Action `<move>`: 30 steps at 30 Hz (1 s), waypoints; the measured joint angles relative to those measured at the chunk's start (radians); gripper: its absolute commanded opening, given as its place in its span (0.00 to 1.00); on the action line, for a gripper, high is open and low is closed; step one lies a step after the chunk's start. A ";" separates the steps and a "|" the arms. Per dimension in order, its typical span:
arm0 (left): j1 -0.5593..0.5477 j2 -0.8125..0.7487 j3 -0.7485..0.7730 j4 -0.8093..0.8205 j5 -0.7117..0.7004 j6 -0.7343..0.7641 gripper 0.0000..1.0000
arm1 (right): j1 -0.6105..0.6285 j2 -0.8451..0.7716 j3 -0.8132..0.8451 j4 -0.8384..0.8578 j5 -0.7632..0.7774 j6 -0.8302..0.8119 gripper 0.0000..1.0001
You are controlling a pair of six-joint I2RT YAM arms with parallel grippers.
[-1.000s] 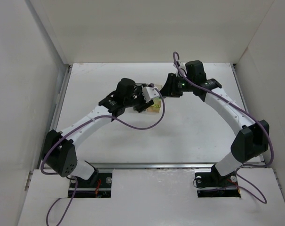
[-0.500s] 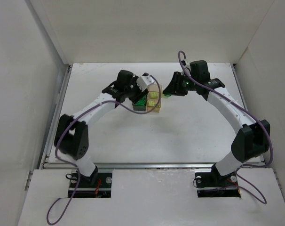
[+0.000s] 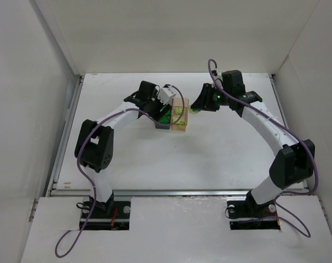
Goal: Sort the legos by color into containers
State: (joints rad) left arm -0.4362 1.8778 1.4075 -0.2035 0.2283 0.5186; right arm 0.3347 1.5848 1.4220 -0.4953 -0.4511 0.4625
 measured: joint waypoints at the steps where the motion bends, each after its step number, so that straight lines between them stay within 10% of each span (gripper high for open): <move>1: -0.003 -0.016 -0.012 0.002 0.003 0.010 0.70 | 0.000 0.000 0.000 0.000 0.000 0.000 0.00; 13: -0.039 -0.140 -0.040 -0.054 0.083 0.146 0.69 | 0.000 0.004 0.001 -0.001 0.000 -0.021 0.00; 19: -0.025 -0.388 -0.169 -0.031 0.141 0.303 1.00 | 0.000 0.018 0.003 0.001 -0.011 -0.020 0.00; 30: -0.238 -0.458 -0.235 0.192 0.167 0.302 1.00 | 0.035 0.026 0.023 0.027 -0.095 -0.013 0.00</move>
State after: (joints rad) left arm -0.6746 1.4200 1.1725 -0.0113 0.3958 0.8207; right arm 0.3702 1.6112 1.4452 -0.4683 -0.5457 0.4492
